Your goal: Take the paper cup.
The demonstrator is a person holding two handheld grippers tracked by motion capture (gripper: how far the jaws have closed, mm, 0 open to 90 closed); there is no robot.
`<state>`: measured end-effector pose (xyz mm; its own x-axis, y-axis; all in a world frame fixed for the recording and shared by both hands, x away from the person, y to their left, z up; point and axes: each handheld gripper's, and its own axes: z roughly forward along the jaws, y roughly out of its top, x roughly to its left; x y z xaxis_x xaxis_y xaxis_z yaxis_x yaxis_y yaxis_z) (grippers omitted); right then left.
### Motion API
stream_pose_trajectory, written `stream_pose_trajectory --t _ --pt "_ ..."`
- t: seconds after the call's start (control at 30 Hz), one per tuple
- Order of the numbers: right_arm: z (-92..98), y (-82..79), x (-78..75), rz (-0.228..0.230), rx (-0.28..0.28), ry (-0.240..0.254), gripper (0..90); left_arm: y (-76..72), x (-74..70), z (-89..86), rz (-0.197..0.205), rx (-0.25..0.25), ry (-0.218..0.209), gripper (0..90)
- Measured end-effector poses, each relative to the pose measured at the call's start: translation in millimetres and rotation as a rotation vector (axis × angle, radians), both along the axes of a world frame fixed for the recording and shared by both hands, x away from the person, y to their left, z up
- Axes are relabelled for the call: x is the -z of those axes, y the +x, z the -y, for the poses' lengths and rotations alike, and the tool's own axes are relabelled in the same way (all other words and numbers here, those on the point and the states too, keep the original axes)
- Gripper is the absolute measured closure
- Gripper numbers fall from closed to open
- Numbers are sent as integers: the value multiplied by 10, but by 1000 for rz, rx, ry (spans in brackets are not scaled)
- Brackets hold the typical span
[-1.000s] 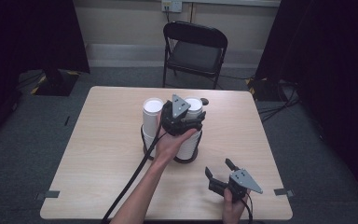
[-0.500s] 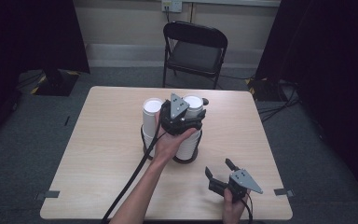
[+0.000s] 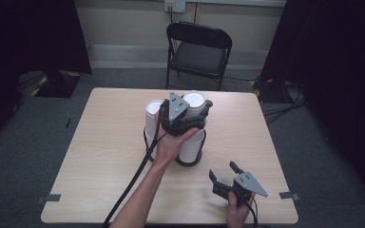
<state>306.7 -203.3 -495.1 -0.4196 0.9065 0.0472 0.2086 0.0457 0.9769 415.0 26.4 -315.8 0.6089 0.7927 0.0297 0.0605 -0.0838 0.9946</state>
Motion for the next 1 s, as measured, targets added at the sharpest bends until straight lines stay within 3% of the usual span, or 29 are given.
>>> stream_pose_trajectory --t 0.2,0.53,0.73,0.83,1.0 --pt "0 0 0 0 0 0 135 -12 -39 -40 1 3 -47 214" --pt "-2 1 0 0 2 0 135 -53 -121 -123 15 27 -80 214" --pt "-3 2 1 1 3 0 135 -90 -192 -174 11 59 -143 213" --pt "-1 2 1 0 2 1 135 -113 -227 -194 27 57 -128 214" --pt "-3 1 0 0 3 -1 135 -166 -295 -253 44 54 -150 214"
